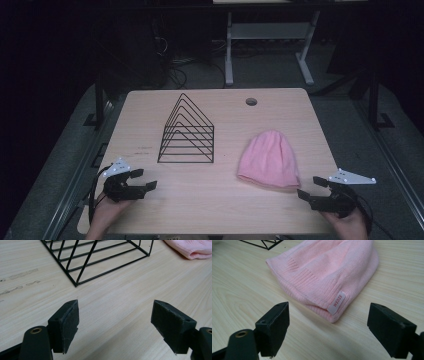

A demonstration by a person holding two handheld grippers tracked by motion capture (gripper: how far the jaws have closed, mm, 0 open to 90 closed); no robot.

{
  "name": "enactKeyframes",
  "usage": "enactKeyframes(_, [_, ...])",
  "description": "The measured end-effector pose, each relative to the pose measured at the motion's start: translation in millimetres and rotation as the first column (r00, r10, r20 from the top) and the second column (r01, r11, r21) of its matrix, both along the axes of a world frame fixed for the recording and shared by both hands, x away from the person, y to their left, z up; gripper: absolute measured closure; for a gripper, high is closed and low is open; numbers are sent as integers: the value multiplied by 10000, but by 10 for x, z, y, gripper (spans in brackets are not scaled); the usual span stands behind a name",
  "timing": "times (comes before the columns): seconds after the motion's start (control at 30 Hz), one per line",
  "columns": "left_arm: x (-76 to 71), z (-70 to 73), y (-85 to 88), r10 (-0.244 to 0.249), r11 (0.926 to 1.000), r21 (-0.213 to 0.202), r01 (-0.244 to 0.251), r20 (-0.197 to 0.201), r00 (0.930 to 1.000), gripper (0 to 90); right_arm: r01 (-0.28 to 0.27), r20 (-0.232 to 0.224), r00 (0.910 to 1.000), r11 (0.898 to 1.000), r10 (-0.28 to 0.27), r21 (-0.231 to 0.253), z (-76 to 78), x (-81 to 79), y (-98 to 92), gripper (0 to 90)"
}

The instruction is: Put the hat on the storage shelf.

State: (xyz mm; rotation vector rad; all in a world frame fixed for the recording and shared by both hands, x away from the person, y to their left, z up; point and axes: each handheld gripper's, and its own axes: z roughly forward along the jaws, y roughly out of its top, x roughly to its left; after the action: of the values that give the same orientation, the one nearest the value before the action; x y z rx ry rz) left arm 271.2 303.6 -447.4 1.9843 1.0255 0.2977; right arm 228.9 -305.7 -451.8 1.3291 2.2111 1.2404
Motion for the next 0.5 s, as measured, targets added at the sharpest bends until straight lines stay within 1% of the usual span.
enactKeyframes(0.07, [11,-10,-1,18,10000,98,-17,-58,10000,223,-52,-15,10000,10000,52,-4,0,7,10,173])
enactKeyframes(0.1, [11,-10,-1,18,10000,98,-17,-58,10000,223,-52,-15,10000,10000,52,-4,0,7,10,173])
enactKeyframes(0.13, [18,-16,7,30,9999,118,-28,-96,9999,223,-215,-81,9997,9998,215,-8,-6,22,15,182])
enactKeyframes(0.17, [22,-23,9,52,10000,62,-52,-83,10000,223,-215,-81,9997,9998,215,-8,-6,22,15,182])
enactKeyframes(0.27, [18,-21,19,68,9999,129,-67,-92,9999,223,-305,-25,9995,9995,305,21,-2,31,23,182])
enactKeyframes(0.4, [6,-10,13,105,9998,151,-105,-26,9999,223,-410,-76,9991,9991,411,118,47,50,50,180])
enactKeyframes(0.47, [-1,-3,10,80,9999,116,-81,24,10000,223,-693,-25,9976,9976,693,79,89,95,64,182])
enactKeyframes(0.5, [-4,-3,-1,76,10000,50,-76,26,10000,223,-711,-11,9975,9974,711,73,115,119,64,182])
